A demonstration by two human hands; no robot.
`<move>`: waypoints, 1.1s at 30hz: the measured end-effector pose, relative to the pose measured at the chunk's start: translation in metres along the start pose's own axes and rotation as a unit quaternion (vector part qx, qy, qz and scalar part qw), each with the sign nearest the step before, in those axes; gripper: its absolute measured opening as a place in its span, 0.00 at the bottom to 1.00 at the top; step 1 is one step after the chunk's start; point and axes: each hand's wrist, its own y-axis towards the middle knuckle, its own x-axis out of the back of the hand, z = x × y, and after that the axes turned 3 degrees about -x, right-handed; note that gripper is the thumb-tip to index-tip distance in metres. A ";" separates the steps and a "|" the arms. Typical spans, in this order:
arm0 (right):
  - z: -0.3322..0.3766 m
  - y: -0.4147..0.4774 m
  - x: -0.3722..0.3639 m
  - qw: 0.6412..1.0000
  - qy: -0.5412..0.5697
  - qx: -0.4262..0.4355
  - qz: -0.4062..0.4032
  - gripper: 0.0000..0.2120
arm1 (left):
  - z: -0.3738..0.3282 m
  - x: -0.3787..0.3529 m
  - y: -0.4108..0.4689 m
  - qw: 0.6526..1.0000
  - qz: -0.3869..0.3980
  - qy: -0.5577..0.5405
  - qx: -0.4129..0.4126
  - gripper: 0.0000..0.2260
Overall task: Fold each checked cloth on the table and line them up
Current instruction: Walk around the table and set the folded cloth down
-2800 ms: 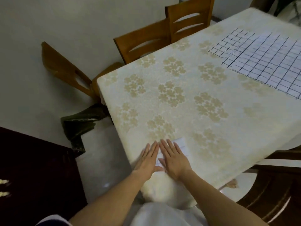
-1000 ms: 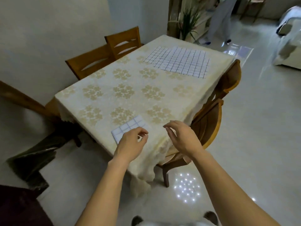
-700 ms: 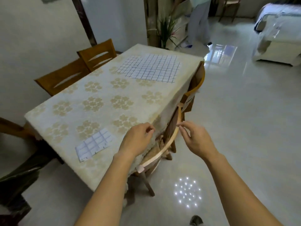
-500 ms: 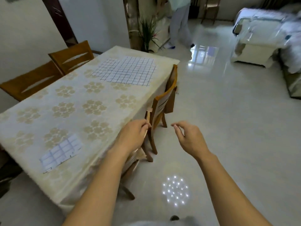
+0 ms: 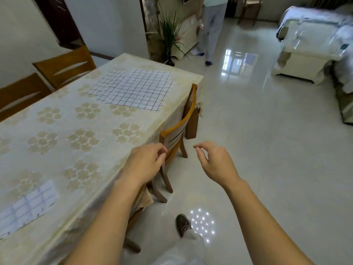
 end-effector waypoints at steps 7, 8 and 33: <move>-0.036 0.133 0.042 0.996 -0.073 0.039 0.042 0.12 | -0.007 -0.005 0.128 0.998 -0.036 -0.059 0.006 0.09; -0.040 0.150 0.047 0.995 -0.076 0.035 0.044 0.12 | -0.008 -0.004 0.147 0.997 -0.036 -0.066 0.007 0.09; -0.283 0.507 0.115 0.998 0.047 0.011 0.034 0.10 | -0.122 -0.029 0.545 0.997 -0.002 0.028 0.072 0.11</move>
